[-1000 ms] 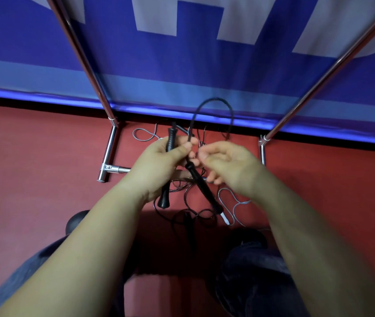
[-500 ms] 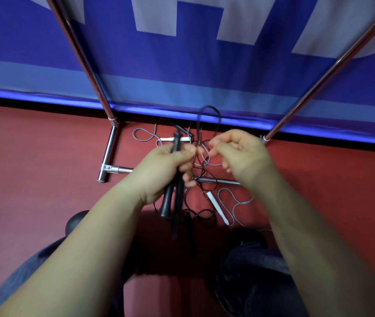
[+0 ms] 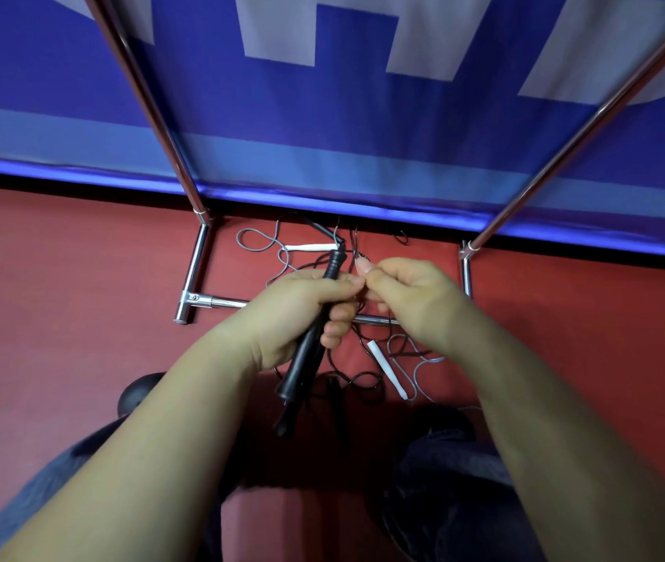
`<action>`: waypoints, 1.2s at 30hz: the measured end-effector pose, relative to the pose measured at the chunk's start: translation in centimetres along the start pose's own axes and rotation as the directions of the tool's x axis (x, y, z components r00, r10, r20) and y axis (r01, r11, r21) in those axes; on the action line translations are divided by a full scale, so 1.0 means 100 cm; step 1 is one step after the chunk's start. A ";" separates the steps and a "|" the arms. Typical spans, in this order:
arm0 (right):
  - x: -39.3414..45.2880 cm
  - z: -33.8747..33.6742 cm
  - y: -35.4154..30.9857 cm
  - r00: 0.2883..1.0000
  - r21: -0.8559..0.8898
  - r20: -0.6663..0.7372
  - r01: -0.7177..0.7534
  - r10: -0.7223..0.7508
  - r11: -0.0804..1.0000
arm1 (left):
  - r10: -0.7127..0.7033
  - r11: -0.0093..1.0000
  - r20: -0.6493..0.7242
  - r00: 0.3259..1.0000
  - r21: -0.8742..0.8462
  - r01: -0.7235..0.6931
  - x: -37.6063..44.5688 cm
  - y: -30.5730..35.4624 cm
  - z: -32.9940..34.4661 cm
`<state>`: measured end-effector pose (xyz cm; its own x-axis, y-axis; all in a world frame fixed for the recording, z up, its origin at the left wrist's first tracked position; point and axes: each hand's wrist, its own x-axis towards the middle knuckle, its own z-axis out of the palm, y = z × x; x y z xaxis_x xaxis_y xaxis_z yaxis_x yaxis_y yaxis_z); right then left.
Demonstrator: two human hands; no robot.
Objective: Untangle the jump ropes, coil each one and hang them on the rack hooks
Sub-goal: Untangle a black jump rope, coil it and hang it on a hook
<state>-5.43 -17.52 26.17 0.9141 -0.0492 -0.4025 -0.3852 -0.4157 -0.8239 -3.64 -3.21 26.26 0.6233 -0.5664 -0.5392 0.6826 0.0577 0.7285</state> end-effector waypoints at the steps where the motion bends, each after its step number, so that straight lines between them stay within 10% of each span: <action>1: 0.000 -0.001 -0.002 1.000 -0.009 -0.014 0.012 -0.012 1.000 | 0.007 1.000 0.014 1.000 -0.010 -0.007 -0.001 0.001 0.000; 19: 0.004 -0.015 -0.004 0.913 0.162 -0.409 0.074 -0.002 0.984 | -0.107 0.989 0.145 0.984 0.117 0.090 -0.004 0.000 0.000; 28: 0.002 -0.004 0.000 0.996 0.130 -0.001 0.085 -0.085 0.988 | -0.129 0.984 0.174 0.976 0.142 0.105 -0.006 0.000 0.001; 36: 0.000 -0.004 -0.001 0.999 0.137 0.015 0.049 -0.052 0.989 | -0.136 0.975 0.146 0.980 0.193 0.107 -0.003 -0.001 0.000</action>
<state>-5.30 -17.79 26.41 0.9308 -0.0142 -0.3653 -0.3535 -0.2896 -0.8895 -3.91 -3.07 26.34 0.4619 -0.6832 -0.5656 0.6590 -0.1624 0.7344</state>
